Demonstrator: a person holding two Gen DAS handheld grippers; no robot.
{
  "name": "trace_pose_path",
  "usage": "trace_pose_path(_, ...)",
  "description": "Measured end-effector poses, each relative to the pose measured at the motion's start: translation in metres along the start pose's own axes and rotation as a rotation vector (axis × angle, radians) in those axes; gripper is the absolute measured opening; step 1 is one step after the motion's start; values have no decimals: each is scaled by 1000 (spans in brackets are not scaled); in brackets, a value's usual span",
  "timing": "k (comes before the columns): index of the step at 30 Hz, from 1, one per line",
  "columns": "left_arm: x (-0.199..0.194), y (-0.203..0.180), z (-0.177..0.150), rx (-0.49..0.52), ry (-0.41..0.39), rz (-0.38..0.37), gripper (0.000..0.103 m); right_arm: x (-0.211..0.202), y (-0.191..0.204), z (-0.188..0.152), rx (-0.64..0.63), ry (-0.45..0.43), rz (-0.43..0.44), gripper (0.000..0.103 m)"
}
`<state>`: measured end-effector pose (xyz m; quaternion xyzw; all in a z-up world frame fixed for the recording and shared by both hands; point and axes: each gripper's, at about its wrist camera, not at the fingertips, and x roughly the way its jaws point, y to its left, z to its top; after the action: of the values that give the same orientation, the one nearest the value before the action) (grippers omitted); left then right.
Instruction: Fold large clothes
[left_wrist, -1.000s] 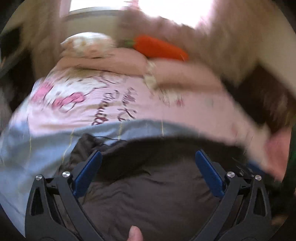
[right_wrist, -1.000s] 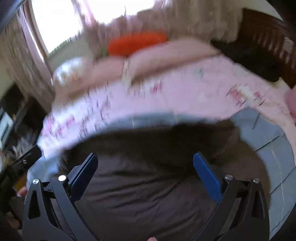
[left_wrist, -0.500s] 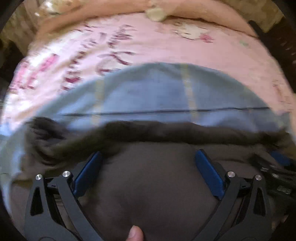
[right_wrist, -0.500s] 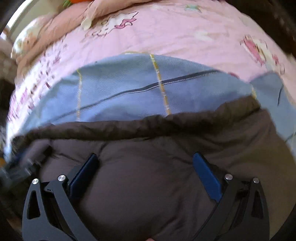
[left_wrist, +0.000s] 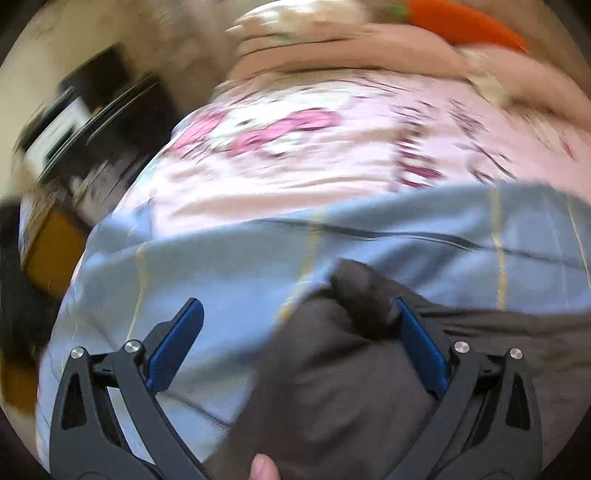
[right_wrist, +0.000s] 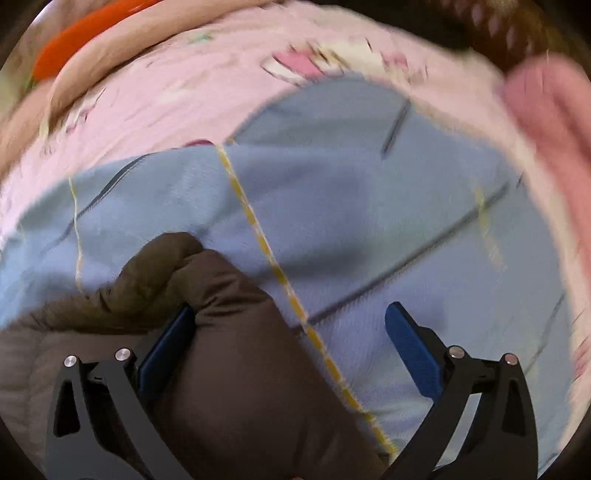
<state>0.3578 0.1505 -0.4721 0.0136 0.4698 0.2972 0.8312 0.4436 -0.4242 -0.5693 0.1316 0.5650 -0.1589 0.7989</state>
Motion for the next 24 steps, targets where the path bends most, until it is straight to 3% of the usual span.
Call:
trace_pose_path(2, -25, 7, 4, -53, -80, 157, 101, -23, 12, -5, -42, -95, -107, 102)
trace_pose_path(3, -47, 10, 6, -93, -126, 156, 101, -41, 22, -11, -71, -163, -160, 102)
trace_pose_path(4, -64, 11, 6, -121, -153, 39, 101, -60, 31, -18, -107, -230, -152, 102)
trace_pose_path(5, -94, 5, 4, -124, -166, -130, 101, -74, 41, -25, -143, -282, -110, 102)
trace_pose_path(8, -154, -28, -16, -52, -197, -343, 101, -133, 94, -66, -269, -408, 61, 102)
trace_pose_path(11, -164, -63, -47, -67, -133, -511, 101, -146, 126, -100, -251, -393, 220, 102)
trace_pose_path(13, -155, -82, -60, -13, -116, -451, 101, -134, 146, -118, -290, -335, 263, 102)
trace_pose_path(14, -147, -88, -67, 24, -140, -423, 101, -125, 157, -127, -358, -328, 222, 102)
trace_pose_path(16, -138, -83, -73, 17, -152, -448, 101, -124, 153, -136, -377, -384, 237, 102)
trace_pose_path(19, -136, -73, -73, 39, -168, -434, 101, -114, 130, -130, -368, -378, 274, 102)
trace_pose_path(23, -101, -24, -70, -119, -124, -360, 101, -101, 82, -119, -268, -382, 216, 102)
trace_pose_path(24, -87, -9, -68, -149, -100, -325, 101, -96, 66, -115, -246, -394, 165, 102)
